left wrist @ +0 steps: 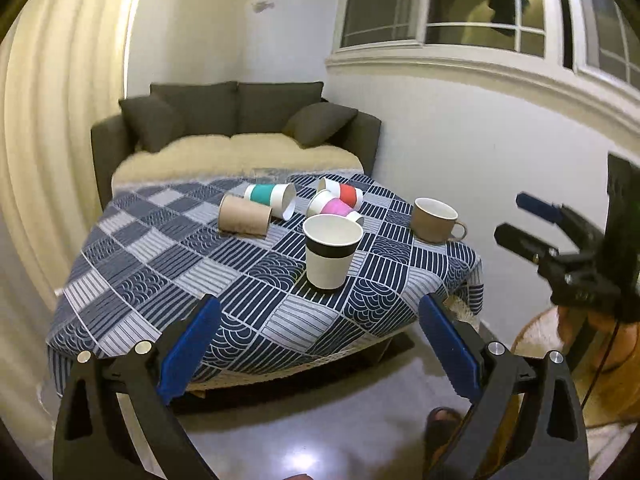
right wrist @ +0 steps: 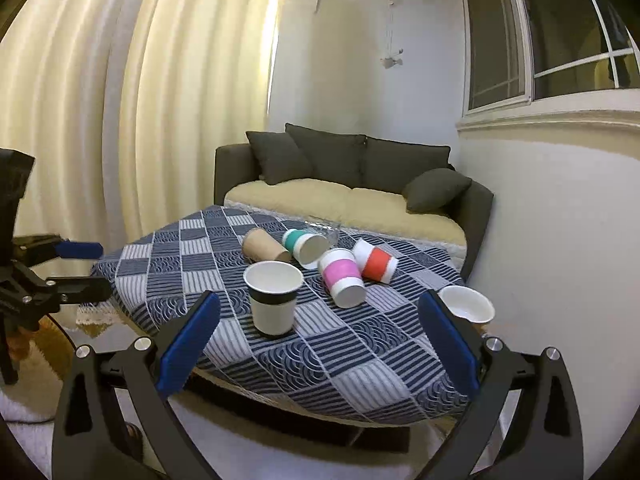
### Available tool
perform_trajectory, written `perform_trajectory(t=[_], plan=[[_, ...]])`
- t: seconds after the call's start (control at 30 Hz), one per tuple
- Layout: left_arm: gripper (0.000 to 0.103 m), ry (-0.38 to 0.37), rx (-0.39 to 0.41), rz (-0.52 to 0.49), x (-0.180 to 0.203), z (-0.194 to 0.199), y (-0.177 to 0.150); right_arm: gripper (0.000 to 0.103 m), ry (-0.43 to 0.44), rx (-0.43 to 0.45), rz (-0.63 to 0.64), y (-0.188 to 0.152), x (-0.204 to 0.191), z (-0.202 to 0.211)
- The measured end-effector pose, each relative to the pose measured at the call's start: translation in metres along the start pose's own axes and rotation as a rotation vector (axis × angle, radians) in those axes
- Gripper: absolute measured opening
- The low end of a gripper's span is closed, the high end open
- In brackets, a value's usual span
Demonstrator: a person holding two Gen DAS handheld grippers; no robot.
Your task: Flip cup upright
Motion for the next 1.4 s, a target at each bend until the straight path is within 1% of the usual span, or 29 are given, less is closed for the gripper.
perform_trajectory(t=[0.1, 0.23, 0.4, 0.47, 0.67, 0.87, 1.03, 1.4], plan=[[0.096, 0.008, 0.006, -0.041, 0.007, 0.002, -0.003, 0.098, -0.002, -0.009, 0.011, -0.003, 0.005, 0.005], [0.096, 0.015, 0.017, -0.053, 0.010, 0.004, -0.009, 0.098, 0.002, -0.008, 0.015, -0.013, 0.005, 0.004], [0.096, 0.028, 0.002, -0.080, 0.014, -0.002, -0.020, 0.098, 0.010, -0.022, 0.007, -0.028, 0.002, -0.005], [0.096, 0.030, -0.012, -0.077, 0.013, -0.006, -0.023, 0.098, 0.022, -0.028, -0.009, -0.031, 0.001, -0.008], [0.096, 0.026, -0.038, -0.074, 0.014, -0.017, -0.027, 0.098, 0.033, -0.011, -0.035, -0.029, 0.004, -0.012], [0.096, 0.032, -0.049, -0.054, 0.010, -0.023, -0.028, 0.098, 0.051, 0.000, -0.057, -0.027, 0.002, -0.014], [0.096, 0.024, -0.027, -0.035, 0.008, -0.020, -0.024, 0.098, 0.065, 0.009, -0.040, -0.025, -0.005, -0.014], [0.096, 0.021, -0.017, -0.022, 0.005, -0.020, -0.022, 0.098, 0.087, 0.006, -0.028, -0.025, -0.012, -0.020]])
Point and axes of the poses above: each gripper's, at about its wrist camera, not at the fingertips, and z roughly against the way its jaws point, x to its right, y to its top, the point moved 10 cm from there along -z, roughly the way its jaws point
